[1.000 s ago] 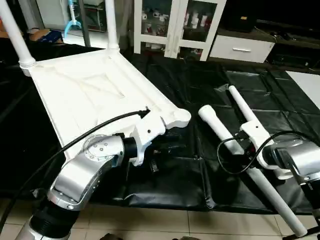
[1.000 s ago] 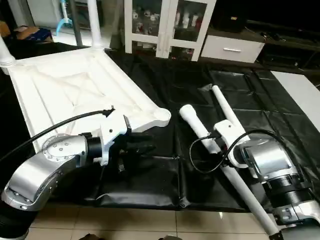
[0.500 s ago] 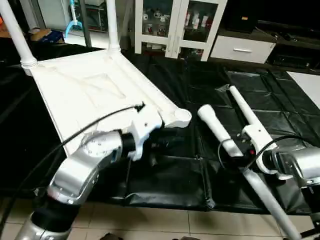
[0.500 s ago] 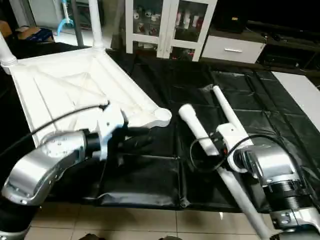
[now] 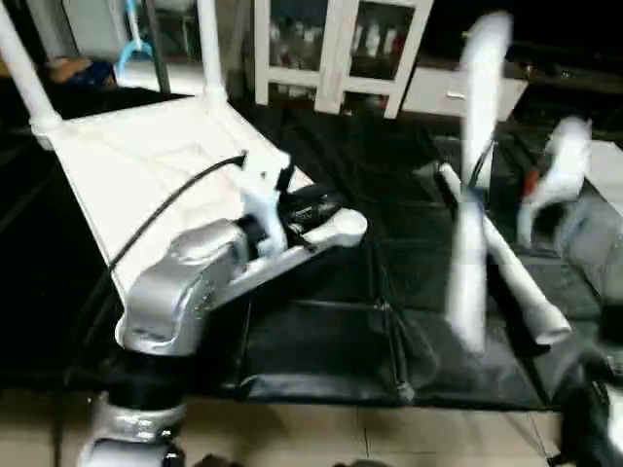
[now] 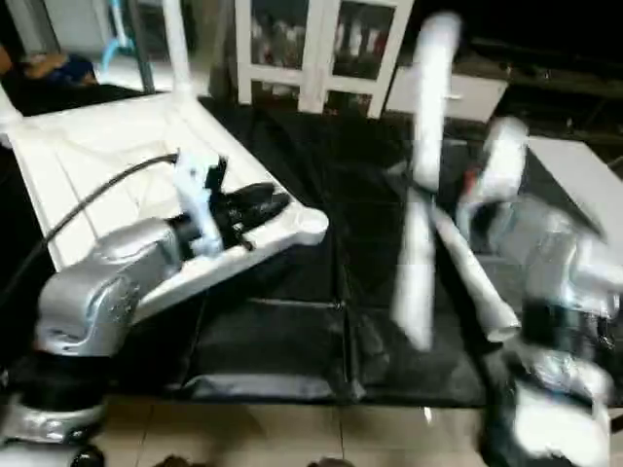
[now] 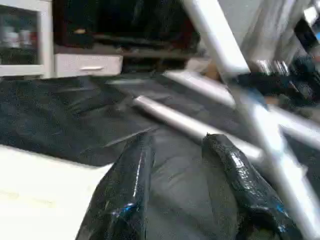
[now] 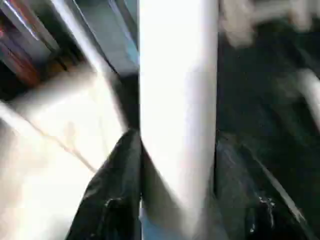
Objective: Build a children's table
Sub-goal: Pick table leg
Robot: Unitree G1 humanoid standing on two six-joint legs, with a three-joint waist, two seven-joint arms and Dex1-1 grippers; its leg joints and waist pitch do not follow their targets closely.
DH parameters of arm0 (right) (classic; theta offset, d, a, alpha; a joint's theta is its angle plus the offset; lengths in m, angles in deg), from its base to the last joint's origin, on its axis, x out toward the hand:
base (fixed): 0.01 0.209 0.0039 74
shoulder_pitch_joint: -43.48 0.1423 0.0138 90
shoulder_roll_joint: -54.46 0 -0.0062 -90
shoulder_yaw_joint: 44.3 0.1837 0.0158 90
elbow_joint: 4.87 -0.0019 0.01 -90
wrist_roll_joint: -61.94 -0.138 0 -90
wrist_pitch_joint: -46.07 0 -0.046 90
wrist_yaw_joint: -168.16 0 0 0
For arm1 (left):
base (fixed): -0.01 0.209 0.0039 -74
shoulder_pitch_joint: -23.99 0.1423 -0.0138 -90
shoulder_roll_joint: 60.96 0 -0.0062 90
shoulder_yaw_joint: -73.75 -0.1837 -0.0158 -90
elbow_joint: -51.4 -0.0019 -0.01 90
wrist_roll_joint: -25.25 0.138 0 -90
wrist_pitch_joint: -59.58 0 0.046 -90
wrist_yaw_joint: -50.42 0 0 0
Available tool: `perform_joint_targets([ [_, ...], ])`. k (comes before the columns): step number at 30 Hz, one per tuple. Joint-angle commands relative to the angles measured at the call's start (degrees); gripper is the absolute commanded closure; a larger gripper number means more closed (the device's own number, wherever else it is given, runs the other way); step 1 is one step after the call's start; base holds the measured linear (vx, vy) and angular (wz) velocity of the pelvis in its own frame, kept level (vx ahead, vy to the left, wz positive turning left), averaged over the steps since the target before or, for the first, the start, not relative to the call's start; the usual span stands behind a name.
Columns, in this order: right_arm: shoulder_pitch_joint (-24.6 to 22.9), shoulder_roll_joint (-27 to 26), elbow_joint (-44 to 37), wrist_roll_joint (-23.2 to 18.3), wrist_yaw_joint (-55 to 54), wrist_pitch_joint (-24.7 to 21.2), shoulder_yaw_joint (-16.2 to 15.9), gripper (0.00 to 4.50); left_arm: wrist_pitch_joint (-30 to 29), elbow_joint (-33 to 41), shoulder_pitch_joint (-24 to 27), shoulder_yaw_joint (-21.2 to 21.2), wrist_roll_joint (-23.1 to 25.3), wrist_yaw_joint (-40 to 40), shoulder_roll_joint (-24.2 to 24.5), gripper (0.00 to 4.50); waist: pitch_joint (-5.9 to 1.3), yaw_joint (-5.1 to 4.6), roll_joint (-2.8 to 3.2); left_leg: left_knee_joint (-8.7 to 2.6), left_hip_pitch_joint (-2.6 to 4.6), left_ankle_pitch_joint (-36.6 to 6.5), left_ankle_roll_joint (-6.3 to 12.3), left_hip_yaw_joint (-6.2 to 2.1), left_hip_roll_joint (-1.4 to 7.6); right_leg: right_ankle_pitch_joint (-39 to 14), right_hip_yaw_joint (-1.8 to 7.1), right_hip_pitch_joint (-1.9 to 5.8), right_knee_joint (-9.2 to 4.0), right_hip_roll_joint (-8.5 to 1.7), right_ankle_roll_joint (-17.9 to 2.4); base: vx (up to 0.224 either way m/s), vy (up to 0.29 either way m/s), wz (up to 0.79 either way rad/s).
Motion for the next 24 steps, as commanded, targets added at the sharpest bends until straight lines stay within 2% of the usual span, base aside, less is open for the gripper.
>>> perform_joint_targets([
  [1, 2.4, -2.1, -0.4, -6.8, -1.5, -3.4, 3.6, 2.93, -1.2, 0.1, -0.7, -1.5, -1.2, 0.7, -1.4, 2.4, -4.51, 0.2, -0.68, -3.77, 1.31, -11.6, -1.05, -0.62, 0.91, -19.0, 1.3, 2.01, -4.36, -2.24, -7.6, 0.0, 0.0, 0.0],
  [2, 3.1, -3.2, -0.4, -7.5, -1.4, -3.6, 3.4, 2.93, -1.0, -0.2, -0.9, -2.2, -0.9, 0.5, -1.8, 2.39, -4.42, 0.41, -0.44, -3.84, 1.45, -11.0, -0.95, -0.55, 1.01, -17.5, 1.34, 1.86, -4.36, -2.16, -7.6, 0.0, 0.0, 0.0],
  [4, 3.5, -4.6, -0.5, -7.8, -1.1, -3.5, 2.5, 2.93, -0.7, -0.5, -1.0, -2.5, -0.8, 0.5, -2.4, 2.32, -4.51, 0.57, -0.35, -3.99, 1.39, -9.7, -1.28, -0.46, 1.09, -15.5, 1.42, 1.97, -4.29, -2.21, -7.8, 0.0, 0.0, 0.0],
  [6, 4.2, -7.1, -0.7, -8.5, -1.4, -2.7, 1.9, 2.93, -0.9, -0.9, -1.5, -2.0, -1.5, 0.9, -3.6, 2.05, -4.76, 0.75, -0.5, -4.12, 1.35, -8.5, -2.09, -0.52, 1.14, -13.4, 1.37, 2.28, -3.99, -2.28, -7.9, 0.0, 0.0, 0.0],
  [10, 4.8, -10.3, -1.6, -10.2, -3.0, -3.0, 2.9, 2.93, -1.0, -2.6, -2.9, -1.8, -0.1, 2.4, -4.5, 1.89, -4.72, 0.84, -0.43, -4.23, 1.41, -8.1, -2.6, -0.48, 1.14, -12.6, 1.49, 2.26, -3.9, -2.35, -7.7, 0.0, 0.0, 0.0],
  [11, 4.6, -10.6, -2.0, -10.2, -3.3, -3.3, 2.8, 2.93, -1.2, -3.0, -3.1, -1.4, -0.5, 2.6, -5.0, 1.75, -4.69, 1.07, -0.23, -4.24, 1.53, -8.2, -2.93, -0.44, 1.1, -12.5, 1.53, 2.26, -3.9, -2.36, -7.5, 0.0, 0.0, 0.0],
  [14, 4.5, -12.3, -3.4, -12.2, -6.1, -4.7, 4.1, 2.93, -3.0, -3.2, -3.3, -1.9, -1.9, 3.1, -6.0, 1.52, -4.61, 1.28, -0.58, -4.32, 1.34, -8.6, -3.38, -0.43, 0.97, -13.7, 1.56, 2.35, -4.0, -2.42, -6.5, 0.0, 0.0, 0.0],
  [17, 4.0, -13.0, -4.2, -13.0, -7.1, -4.2, 3.7, 2.93, -4.9, -2.5, -2.8, -1.5, -4.9, 2.7, -7.8, 1.38, -4.61, 1.38, -0.54, -4.34, 1.33, -8.9, -3.79, -0.45, 0.97, -14.3, 1.53, 2.34, -4.08, -2.48, -6.1, 0.0, 0.0, 0.0],
  [19, 3.9, -13.6, -4.1, -13.5, -7.2, -3.5, 3.7, 2.93, -6.7, -1.5, -2.4, -0.9, -7.4, 2.2, -8.9, 1.11, -4.52, 1.46, -0.7, -4.36, 1.29, -9.8, -3.78, -0.43, 0.95, -15.6, 1.51, 2.24, -4.23, -2.55, -6.0, 0.0, 0.0, 0.0],
  [20, 4.0, -13.9, -4.0, -13.5, -7.1, -2.8, 3.7, 2.93, -7.8, -0.9, -2.1, -0.7, -8.7, 1.7, -9.3, 1.11, -4.51, 1.52, -0.89, -4.32, 1.22, -10.4, -3.77, -0.47, 0.96, -16.8, 1.48, 2.2, -4.3, -2.72, -5.9, 0.0, 0.0, 0.0],
  [23, 4.3, -15.2, -3.9, -14.0, -7.6, -1.1, 3.5, 2.93, -10.4, 0.1, -1.4, -0.6, -10.8, 0.6, -9.8, 0.95, -4.46, 1.47, -0.67, -4.47, 1.11, -10.5, -4.07, -0.56, 0.93, -17.4, 1.42, 2.15, -4.51, -2.53, -4.8, 0.0, 0.0, 0.0],
  [24, 4.4, -15.6, -4.0, -14.2, -7.9, -0.8, 3.5, 2.93, -11.0, 0.0, -1.3, -0.7, -10.8, 0.5, -9.6, 0.72, -4.42, 1.43, -0.67, -4.47, 1.18, -10.8, -4.07, -0.54, 0.93, -17.7, 1.43, 2.04, -4.56, -2.5, -4.6, 0.0, 0.0, 0.0],
])
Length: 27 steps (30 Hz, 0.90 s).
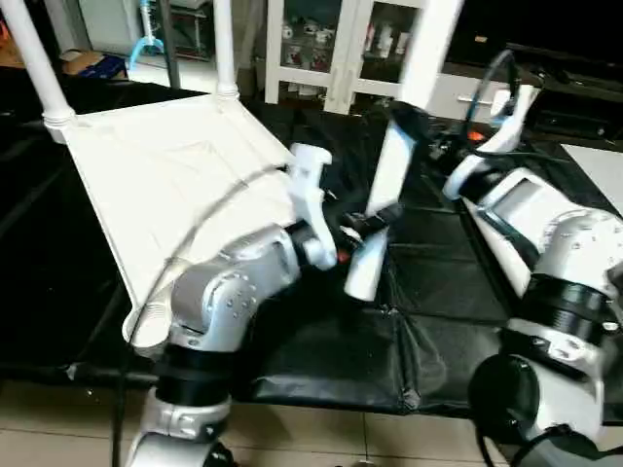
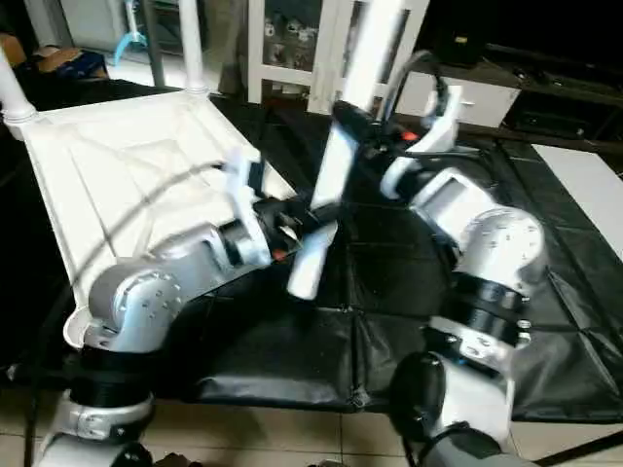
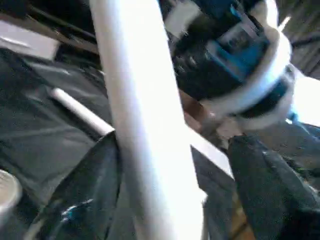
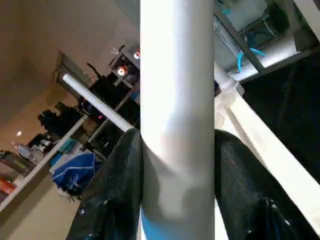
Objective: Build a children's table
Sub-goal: Pick table leg
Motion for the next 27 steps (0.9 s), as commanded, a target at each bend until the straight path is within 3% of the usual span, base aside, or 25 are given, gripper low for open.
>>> perform_joint_targets([
  [1, 1.0, -0.4, -1.5, -1.4, -0.9, 1.8, -0.2, 2.93, -1.9, 1.4, 0.0, -1.0, -1.4, -1.3, -0.2, 0.64, -4.16, -0.07, 0.21, -4.49, 1.49, -11.6, -4.2, -0.57, 0.89, -18.2, 1.52, 2.01, -4.49, -2.44, -4.2, 0.0, 0.0, 0.0],
  [2, 1.0, -0.7, -1.8, -1.0, -0.9, 2.7, -0.7, 2.93, -3.5, 1.1, -0.2, 0.3, -3.8, -1.6, -1.3, 0.62, -4.14, -0.04, 0.45, -4.54, 1.55, -12.0, -4.37, -0.61, 0.84, -18.8, 1.5, 1.95, -4.52, -2.47, -3.9, 0.0, 0.0, 0.0],
  [5, 1.2, -1.0, -2.2, -1.8, -1.9, 2.8, 0.0, 2.93, -2.7, 0.9, -0.4, -2.0, -1.4, -1.9, 0.7, 0.44, -4.12, -0.08, 0.46, -4.73, 1.65, -13.2, -4.83, -0.78, 0.87, -19.5, 1.42, 1.86, -4.68, -2.33, -3.3, 0.0, 0.0, 0.0],
  [8, 1.2, -0.5, -2.4, -2.8, -2.5, 3.0, 0.4, 2.93, -2.7, 0.7, -0.4, -1.0, -1.7, -0.4, 0.6, 0.36, -4.14, -0.08, 0.47, -4.77, 1.62, -12.8, -5.14, -0.76, 0.9, -18.5, 1.44, 1.9, -4.58, -2.3, -3.1, 0.0, 0.0, 0.0],
  [9, 1.1, -0.4, -2.4, -2.8, -2.5, 3.1, 0.3, 2.93, -3.0, 0.8, -0.4, -0.9, -2.0, -0.4, 0.7, 0.73, -4.15, -0.1, 0.43, -4.79, 1.53, -12.7, -5.17, -0.77, 0.88, -18.4, 1.45, 1.98, -4.55, -2.31, -3.1, 0.0, 0.0, 0.0],
  [13, 0.7, -0.8, -2.6, -2.9, -2.5, 3.5, -0.1, 2.93, -3.0, 0.2, -0.8, 0.3, -1.9, 0.4, 1.0, 0.8, -4.22, -0.07, 0.54, -4.76, 1.47, -12.2, -5.12, -0.74, 0.85, -17.4, 1.49, 2.06, -4.48, -2.34, -3.1, 0.0, 0.0, 0.0],
  [15, 0.4, -1.1, -2.9, -3.1, -2.6, 3.6, -0.5, 2.93, -3.2, 0.1, -1.1, 1.1, -2.4, 0.4, 1.0, 1.22, -4.2, -0.05, 0.49, -4.78, 1.47, -12.0, -5.05, -0.71, 0.84, -17.1, 1.51, 2.07, -4.48, -2.32, -3.2, 0.0, 0.0, 0.0],
  [18, 0.2, -1.1, -2.8, -3.6, -2.9, 4.0, -1.0, 2.93, -3.6, 0.2, -1.3, 1.5, -3.5, -0.1, 1.3, 1.27, -4.22, -0.05, 0.55, -4.78, 1.5, -11.9, -5.07, -0.7, 0.82, -16.9, 1.5, 2.06, -4.45, -2.29, -3.4, 0.0, 0.0, 0.0],
  [19, 0.2, -1.1, -2.7, -3.6, -3.0, 4.1, -1.1, 2.93, -3.6, 0.1, -1.4, 1.5, -3.7, -0.2, 1.4, 1.59, -4.25, -0.04, 0.64, -4.81, 1.52, -11.8, -5.09, -0.72, 0.83, -16.6, 1.47, 2.07, -4.37, -2.27, -3.5, 0.0, 0.0, 0.0],
  [27, -0.4, -0.9, -3.1, -3.9, -3.3, 4.2, -2.2, 2.93, -3.5, 0.3, -1.3, 2.0, -4.5, 0.0, 1.1, 2.15, -4.19, -0.04, 0.69, -4.91, 1.55, -12.4, -5.4, -0.73, 0.86, -16.7, 1.5, 2.08, -4.45, -2.27, -3.4, 0.0, 0.0, 0.0],
])
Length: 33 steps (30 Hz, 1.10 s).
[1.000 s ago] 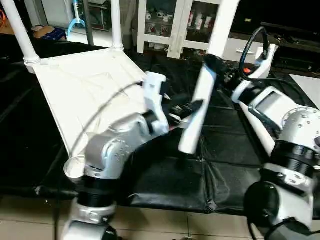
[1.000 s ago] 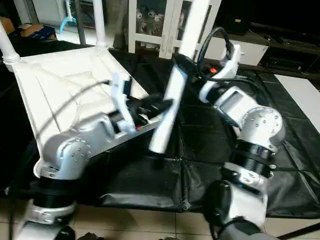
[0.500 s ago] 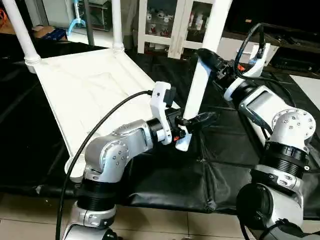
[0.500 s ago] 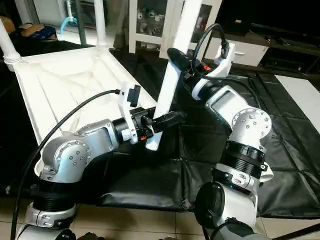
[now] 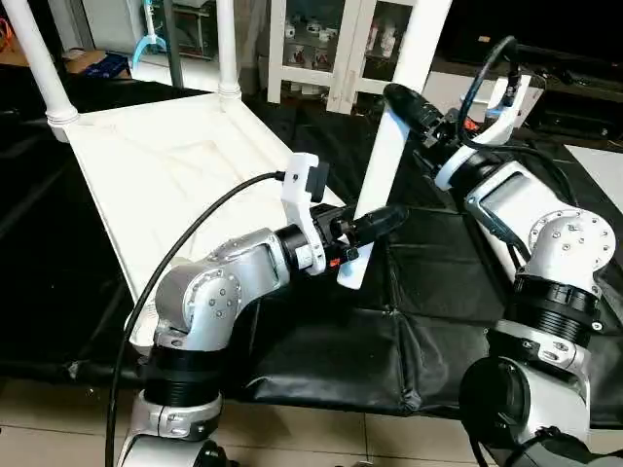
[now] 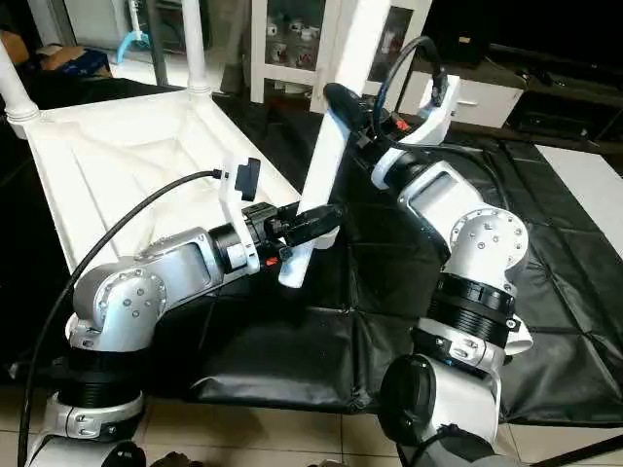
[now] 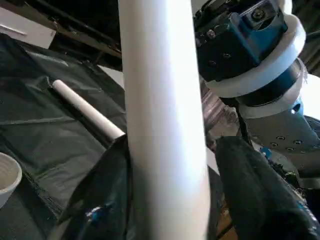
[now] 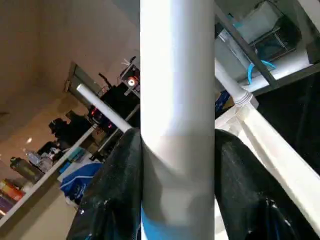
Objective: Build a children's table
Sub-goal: Pick table leg
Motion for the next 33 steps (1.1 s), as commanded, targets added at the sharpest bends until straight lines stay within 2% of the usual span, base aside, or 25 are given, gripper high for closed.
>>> perform_joint_targets([
  [1, -0.4, 0.6, -1.4, -0.5, -0.8, 0.7, -0.3, 2.93, -0.4, 0.2, -0.9, -0.6, -1.1, -0.1, -0.5, 2.2, -4.17, -0.13, 0.67, -4.71, 1.53, -12.5, -5.3, -0.72, 0.87, -16.7, 1.51, 2.08, -4.27, -2.28, -3.5, 0.0, 0.0, 0.0],
  [3, -0.5, 0.8, -1.4, -0.3, -0.9, 0.8, -0.9, 2.93, -0.5, 0.5, -0.9, -0.5, -1.3, 0.0, -0.4, 2.53, -4.16, -0.1, 0.58, -4.7, 1.52, -12.6, -5.26, -0.72, 0.87, -17.2, 1.52, 2.07, -4.33, -2.34, -3.4, 0.0, 0.0, 0.0],
  [6, -0.7, 0.8, -1.2, -0.6, -1.1, 1.2, -1.3, 2.93, -0.3, 0.5, -0.8, -0.5, -1.4, 0.2, -0.2, 2.62, -4.16, -0.11, 0.63, -4.71, 1.5, -12.3, -5.21, -0.71, 0.84, -16.9, 1.54, 2.06, -4.33, -2.29, -3.2, 0.0, 0.0, 0.0],
  [7, -0.7, 0.9, -1.2, -0.8, -1.1, 1.4, -1.5, 2.93, -0.3, 0.6, -0.8, -0.4, -1.4, 0.3, -0.2, 2.83, -4.2, -0.1, 0.61, -4.7, 1.54, -12.2, -5.21, -0.7, 0.86, -16.6, 1.53, 2.05, -4.28, -2.29, -3.3, 0.0, 0.0, 0.0],
  [10, -0.8, 1.0, -1.2, -1.2, -0.6, 1.6, -1.8, 2.93, 0.6, 0.6, -1.0, 0.2, -1.0, 0.7, 0.1, 2.89, -4.18, -0.06, 0.53, -4.73, 1.51, -12.2, -5.16, -0.72, 0.88, -16.7, 1.51, 2.1, -4.26, -2.32, -3.4, 0.0, 0.0, 0.0],
  [11, -0.8, 1.0, -1.4, -1.2, -0.4, 2.1, -1.9, 2.37, 1.4, 0.4, -1.4, 0.9, -0.8, 0.6, 0.5, 2.92, -4.18, -0.07, 0.56, -4.74, 1.5, -12.1, -5.16, -0.73, 0.88, -16.7, 1.52, 2.1, -4.26, -2.33, -3.4, 0.0, 0.0, 0.0],
  [12, -0.9, 1.0, -1.5, -1.1, -0.3, 2.4, -1.9, 2.23, 1.9, 0.3, -1.6, 1.2, -0.7, 0.5, 0.7, 2.95, -4.18, -0.06, 0.6, -4.73, 1.53, -12.2, -5.14, -0.72, 0.89, -16.7, 1.54, 2.06, -4.3, -2.35, -3.3, 0.0, 0.0, 0.0],
  [13, -1.1, 1.3, -1.9, -0.4, 0.2, 3.4, -2.5, 2.23, 2.4, 0.2, -1.9, 1.8, -0.8, 0.2, 1.0, 2.98, -4.17, -0.11, 0.36, -4.72, 1.52, -12.3, -5.07, -0.67, 0.9, -16.8, 1.52, 2.03, -4.37, -2.33, -3.3, 0.0, 0.0, 0.0],
  [16, -1.8, 2.2, -3.1, 0.6, 1.5, 4.4, -3.8, 2.03, 2.8, 0.2, -2.3, 2.7, -0.9, -0.7, 2.3, 2.99, -4.14, -0.07, 0.49, -4.76, 1.49, -11.7, -5.09, -0.7, 0.84, -16.7, 1.53, 2.09, -4.25, -2.3, -2.9, 0.0, 0.0, 0.0],
  [17, -2.4, 3.3, -3.9, 1.4, 3.0, 4.6, -5.2, 1.82, 2.6, 0.4, -2.3, 2.7, -1.1, -1.4, 2.9, 3.01, -4.16, -0.16, 0.18, -4.73, 1.51, -11.7, -4.98, -0.65, 0.88, -16.6, 1.54, 2.08, -4.23, -2.25, -2.9, 0.0, 0.0, 0.0],
  [18, -2.9, 4.0, -4.5, 2.0, 4.1, 4.8, -6.1, 1.76, 2.5, 0.6, -2.3, 2.7, -1.3, -1.8, 3.2, 3.01, -4.11, 0.11, 0.36, -4.71, 1.57, -11.5, -4.76, -0.64, 0.93, -16.5, 1.55, 2.15, -4.3, -2.33, -2.9, 0.0, 0.0, 0.0],
  [19, -3.9, 5.1, -5.6, 2.6, 5.9, 5.0, -7.6, 1.72, 2.3, 1.0, -2.0, 2.8, -1.9, -2.7, 3.7, 3.01, -4.15, 0.19, 0.06, -4.66, 1.53, -11.1, -4.67, -0.61, 0.96, -16.3, 1.56, 2.2, -4.29, -2.39, -2.8, 0.0, 0.0, 0.0],
  [20, -5.2, 6.6, -6.7, 3.6, 7.8, 5.5, -9.1, 1.72, 2.2, 1.8, -1.7, 2.7, -2.6, -4.1, 4.3, 3.01, -4.19, 0.2, 0.11, -4.69, 1.36, -10.1, -4.52, -0.6, 0.89, -15.3, 1.65, 2.31, -4.01, -2.35, -3.1, 0.0, 0.0, 0.0],
  [21, -6.3, 7.6, -7.5, 3.9, 9.0, 5.9, -10.0, 1.65, 2.4, 2.5, -1.3, 2.7, -3.2, -5.1, 4.7, 3.01, -4.17, 0.24, -0.26, -4.65, 1.3, -9.9, -4.31, -0.56, 0.9, -15.3, 1.6, 2.38, -4.14, -2.38, -3.1, 0.0, 0.0, 0.0],
  [22, -7.6, 9.1, -8.4, 3.7, 10.7, 5.6, -10.7, 1.4, 2.1, 3.2, -1.0, 3.1, -4.2, -5.7, 4.8, 3.01, -4.21, 0.44, -0.17, -4.57, 1.36, -9.1, -3.89, -0.55, 0.95, -14.7, 1.68, 2.53, -3.91, -2.46, -3.4, 0.0, 0.0, 0.0],
  [26, -10.9, 13.0, -9.9, 2.7, 14.8, 5.9, -10.7, 1.32, 2.3, 4.7, -0.1, 3.3, -6.1, -8.6, 6.4, 3.01, -4.12, 0.53, -0.25, -4.5, 1.44, -9.7, -3.44, -0.44, 0.99, -14.8, 1.7, 2.41, -4.0, -2.43, -4.5, 0.0, 0.0, 0.0],
  [28, -12.1, 14.8, -10.2, 3.8, 16.4, 8.1, -10.7, 1.32, 2.0, 5.4, 0.5, 2.5, -7.0, -11.2, 8.2, 3.01, -4.0, 0.42, -0.28, -4.53, 1.39, -10.5, -3.65, -0.5, 0.98, -16.7, 1.65, 2.35, -4.14, -2.49, -4.6, 0.0, 0.0, 0.0],
  [29, -12.4, 15.7, -10.1, 5.0, 16.5, 10.5, -10.5, 1.32, 2.0, 5.7, 0.7, 2.1, -6.9, -12.2, 9.1, 3.01, -3.98, 0.33, 0.02, -4.53, 1.44, -11.3, -3.72, -0.51, 0.97, -17.9, 1.65, 2.16, -4.27, -2.49, -4.5, 0.0, 0.0, 0.0],
  [30, -12.5, 16.6, -9.7, 7.0, 15.9, 13.5, -10.2, 1.32, 2.5, 5.8, 0.8, 1.5, -5.9, -12.9, 10.3, 3.01, -3.92, 0.13, -0.15, -4.5, 1.4, -11.7, -3.86, -0.5, 0.92, -19.0, 1.65, 2.1, -4.42, -2.47, -4.4, 0.0, 0.0, 0.0],
  [31, -12.6, 17.2, -9.4, 9.1, 15.5, 16.2, -10.5, 1.32, 3.2, 5.6, 0.8, 0.8, -4.6, -13.0, 11.2, 3.01, -3.9, 0.2, 0.13, -4.55, 1.46, -12.1, -4.05, -0.6, 0.97, -19.6, 1.62, 2.08, -4.47, -2.52, -4.2, 0.0, 0.0, 0.0],
  [32, -12.9, 19.1, -9.1, 15.4, 14.7, 23.6, -12.3, 1.32, 5.6, 4.6, 0.7, -1.4, -0.2, -12.6, 13.5, 3.01, -3.83, 0.06, 0.02, -4.55, 1.47, -12.8, -4.34, -0.61, 1.0, -21.4, 1.62, 1.81, -4.8, -2.48, -3.3, 0.0, 0.0, 0.0],
  [33, -13.1, 20.1, -9.4, 18.1, 14.9, 27.0, -13.4, 1.32, 6.9, 3.9, 0.5, -2.6, 2.4, -12.1, 14.8, 3.01, -3.83, 0.04, -0.02, -4.54, 1.5, -13.0, -4.55, -0.63, 0.99, -22.1, 1.61, 1.85, -4.82, -2.51, -2.9, 0.0, 0.0, 0.0],
])
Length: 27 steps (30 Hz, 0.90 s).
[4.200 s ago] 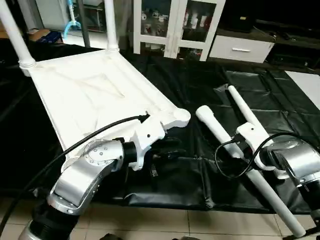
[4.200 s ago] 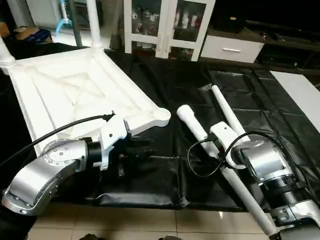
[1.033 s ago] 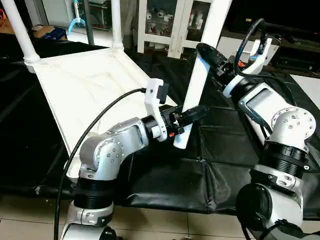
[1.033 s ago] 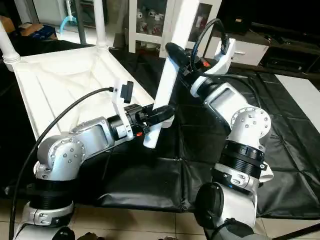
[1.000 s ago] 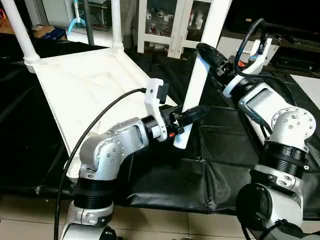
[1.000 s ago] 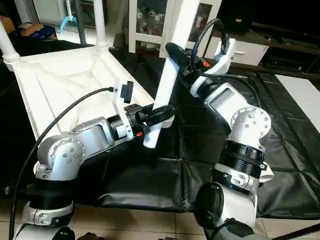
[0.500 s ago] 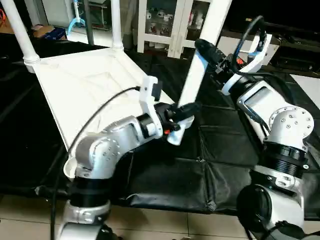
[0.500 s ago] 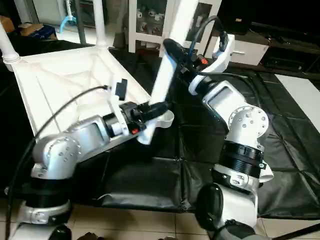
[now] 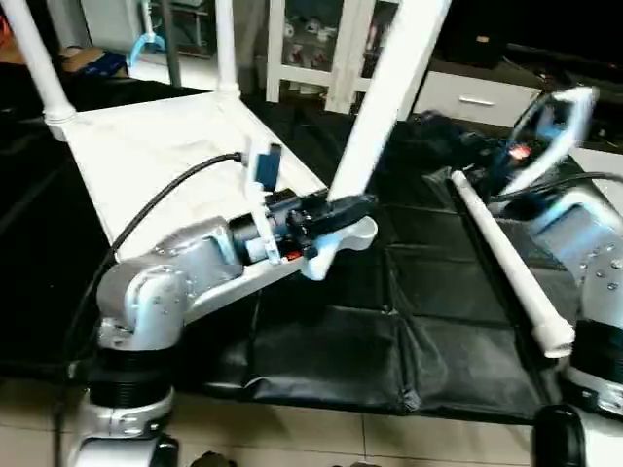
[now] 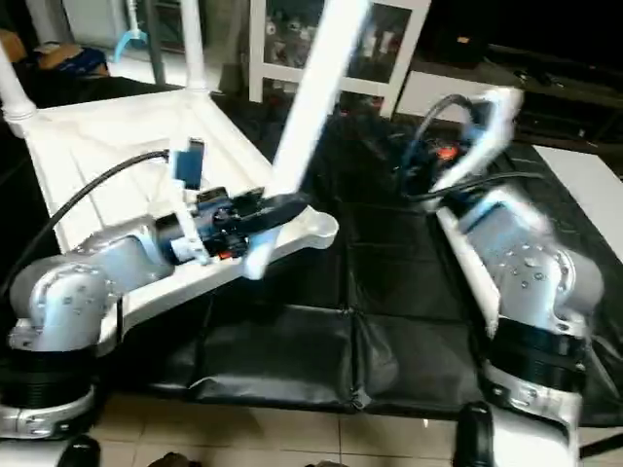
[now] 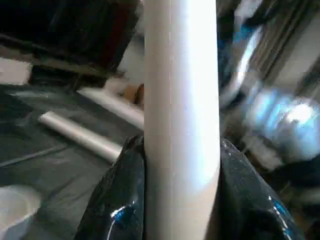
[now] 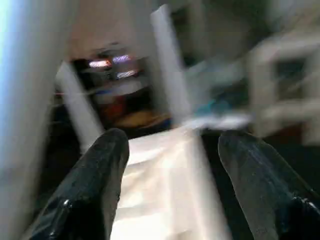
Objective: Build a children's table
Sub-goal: Pick table leg
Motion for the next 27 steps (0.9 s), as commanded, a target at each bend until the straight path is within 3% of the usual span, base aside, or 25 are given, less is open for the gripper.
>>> perform_joint_targets([
  [1, -0.6, 4.4, -1.0, 9.6, 0.5, 10.8, -3.8, 1.32, 3.4, -1.9, -0.8, -3.4, 7.4, 1.6, 3.0, 3.01, -3.86, -0.26, 0.75, -4.35, 1.56, -14.0, -4.62, -0.73, 0.97, -23.0, 1.6, 1.72, -4.91, -2.36, -2.3, 0.0, 0.0, 0.0],
  [2, -1.0, 6.2, -1.2, 12.7, 1.1, 13.8, -5.9, 1.15, 3.7, -2.5, -1.2, -3.9, 8.8, 2.2, 4.0, 3.01, -3.8, -0.2, 0.52, -4.28, 1.47, -14.6, -4.66, -0.83, 0.92, -24.5, 1.5, 1.87, -5.13, -2.33, -1.2, 0.0, 0.0, 0.0],
  [3, -1.4, 10.5, -1.9, 19.1, 2.9, 20.5, -10.4, 1.05, 3.9, -3.7, -2.3, -4.1, 10.8, 3.2, 6.2, 3.01, -3.78, -0.26, 0.84, -4.28, 1.44, -15.4, -4.76, -0.96, 0.92, -25.5, 1.49, 1.87, -5.14, -2.42, -0.8, 0.0, 0.0, 0.0],
  [4, -1.5, 11.2, -2.0, 20.1, 3.3, 21.6, -11.1, 1.05, 3.9, -3.9, -2.5, -4.1, 11.1, 3.4, 6.6, 3.01, -3.83, -0.34, 0.71, -4.16, 1.46, -15.6, -4.65, -0.94, 0.85, -25.9, 1.44, 1.96, -5.09, -2.3, -0.7, 0.0, 0.0, 0.0],
  [8, 0.4, 16.5, -3.9, 25.8, 6.9, 28.8, -15.7, 0.74, 5.5, -7.7, -5.9, -5.6, 16.6, 4.4, 12.8, 3.02, -4.0, -0.81, 0.57, -4.11, 1.55, -15.0, -2.72, -1.04, 1.03, -22.0, 1.51, 1.79, -4.38, -2.08, -3.5, 0.0, 0.0, 0.0],
  [9, 1.3, 19.0, -4.0, 28.9, 8.1, 30.1, -18.8, 0.65, 6.7, -9.2, -7.3, -6.6, 19.0, 4.2, 15.4, 3.02, -3.91, -1.1, 0.32, -4.17, 1.35, -14.4, -2.46, -1.01, 1.09, -20.5, 1.52, 1.94, -4.17, -2.04, -4.5, 0.0, 0.0, 0.0],
  [11, 1.8, 20.3, -3.5, 31.4, 7.8, 31.1, -20.8, 0.47, 7.2, -9.6, -7.9, -7.0, 20.1, 4.5, 16.2, 3.02, -3.92, -1.3, 0.57, -4.08, 1.43, -13.7, -2.36, -0.95, 1.1, -18.6, 1.62, 2.08, -3.82, -2.12, -5.8, 0.0, 0.0, 0.0],
  [17, 6.1, 20.8, 7.1, 46.1, 4.0, 42.9, -30.4, 0.16, 10.7, -9.3, -9.4, -13.1, 26.7, 2.2, 20.1, 3.02, -4.15, -1.51, 0.94, -3.7, 1.69, -12.7, -2.34, -0.53, 1.09, -13.7, 1.85, 2.03, -3.35, -2.2, -9.6, 0.0, 0.0, 0.0],
  [18, 7.8, 20.4, 10.5, 49.8, 2.3, 46.8, -32.4, 0.16, 11.3, -8.9, -9.7, -15.0, 28.4, 1.6, 20.9, 3.02, -4.1, -1.39, 0.96, -3.68, 1.77, -12.9, -2.34, -0.51, 1.23, -13.8, 1.88, 1.84, -3.42, -2.29, -9.7, 0.0, 0.0, 0.0],
  [19, 8.7, 20.0, 12.4, 51.1, 1.6, 48.5, -33.1, 0.16, 11.5, -8.6, -9.8, -16.1, 29.3, 1.1, 21.5, 3.02, -4.2, -1.71, 1.01, -3.64, 1.47, -13.0, -2.67, -0.61, 1.1, -13.9, 1.75, 2.01, -3.19, -2.24, -9.9, 0.0, 0.0, 0.0],
  [20, 10.2, 19.7, 15.0, 52.6, 0.4, 49.9, -34.2, 0.16, 11.7, -8.4, -10.0, -17.2, 29.9, 0.6, 22.1, 3.02, -4.17, -1.74, 0.98, -3.6, 1.53, -13.6, -2.92, -0.61, 1.11, -14.7, 1.77, 2.0, -3.21, -2.24, -9.9, 0.0, 0.0, 0.0],
  [21, 11.2, 19.8, 16.6, 53.9, -0.5, 50.6, -35.2, 0.16, 11.9, -8.5, -10.2, -17.7, 30.2, 0.5, 22.3, 3.02, -4.1, -1.82, 0.53, -3.59, 1.5, -13.9, -2.91, -0.5, 1.09, -14.9, 1.88, 2.12, -3.28, -2.1, -9.5, 0.0, 0.0, 0.0],
  [23, 16.2, 19.8, 24.8, 59.7, -3.9, 53.6, -40.0, 0.16, 13.4, -9.4, -11.4, -19.6, 32.6, -0.3, 23.1, 3.02, -4.17, -2.03, 0.55, -3.4, 1.37, -13.5, -3.28, -0.59, 1.05, -14.6, 1.79, 2.04, -2.92, -2.06, -9.7, 0.0, 0.0, 0.0],
  [25, 16.5, 19.9, 25.4, 60.3, -3.9, 53.8, -40.5, 0.16, 13.6, -9.5, -11.5, -19.7, 32.8, -0.2, 23.1, 3.02, -4.08, -2.15, 0.64, -3.4, 1.37, -13.9, -3.28, -0.55, 1.01, -14.9, 1.79, 1.94, -2.98, -1.97, -9.8, 0.0, 0.0, 0.0],
  [27, 18.8, 20.5, 29.8, 64.8, -5.5, 55.2, -43.8, 0.16, 13.9, -9.9, -12.1, -20.7, 34.5, -0.3, 24.0, 3.02, -4.1, -2.19, 0.69, -3.36, 1.26, -13.8, -3.36, -0.59, 1.05, -13.7, 1.85, 2.11, -2.77, -1.87, -9.7, 0.0, 0.0, 0.0],
])
